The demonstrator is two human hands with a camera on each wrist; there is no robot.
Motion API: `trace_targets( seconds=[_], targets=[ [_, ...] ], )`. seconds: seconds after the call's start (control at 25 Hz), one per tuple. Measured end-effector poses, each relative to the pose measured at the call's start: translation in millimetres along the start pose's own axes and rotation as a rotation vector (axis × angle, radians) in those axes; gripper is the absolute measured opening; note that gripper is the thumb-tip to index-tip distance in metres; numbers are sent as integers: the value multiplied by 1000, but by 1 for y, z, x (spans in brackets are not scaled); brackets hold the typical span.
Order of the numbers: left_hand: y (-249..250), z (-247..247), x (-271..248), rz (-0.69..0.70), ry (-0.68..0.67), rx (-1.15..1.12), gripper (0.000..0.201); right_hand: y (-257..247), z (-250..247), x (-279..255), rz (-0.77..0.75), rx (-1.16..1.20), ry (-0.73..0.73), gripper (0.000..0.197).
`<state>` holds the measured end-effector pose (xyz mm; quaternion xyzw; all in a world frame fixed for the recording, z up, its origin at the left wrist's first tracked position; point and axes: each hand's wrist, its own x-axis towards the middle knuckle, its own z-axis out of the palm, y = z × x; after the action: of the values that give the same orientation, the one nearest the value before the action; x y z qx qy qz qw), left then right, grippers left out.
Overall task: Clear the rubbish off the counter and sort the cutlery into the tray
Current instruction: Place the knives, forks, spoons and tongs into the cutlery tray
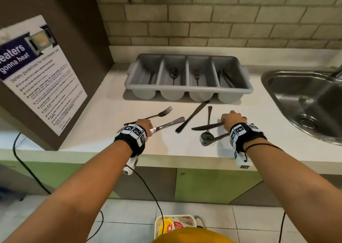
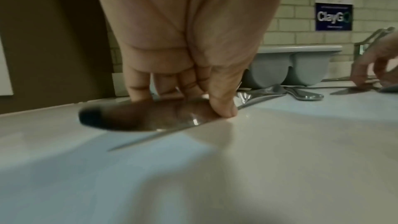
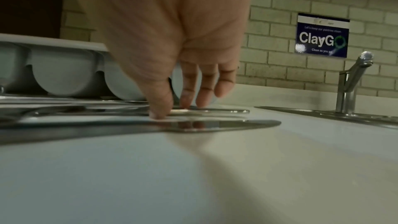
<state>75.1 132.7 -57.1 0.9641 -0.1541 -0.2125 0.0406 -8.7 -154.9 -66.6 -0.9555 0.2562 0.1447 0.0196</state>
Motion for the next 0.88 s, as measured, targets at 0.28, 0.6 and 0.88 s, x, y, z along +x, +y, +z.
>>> trace_targets(
  seconds=[0.28, 0.6, 0.88],
  targets=[
    [-7, -5, 3, 49, 97, -59, 32, 7, -1, 9, -108, 45, -8, 25],
    [7, -18, -8, 106, 326, -639, 32, 29, -20, 1, -113, -35, 113, 40],
    [33, -24, -10, 179, 285, -724, 34, 55, -41, -14, 69, -179, 210, 33]
  ],
)
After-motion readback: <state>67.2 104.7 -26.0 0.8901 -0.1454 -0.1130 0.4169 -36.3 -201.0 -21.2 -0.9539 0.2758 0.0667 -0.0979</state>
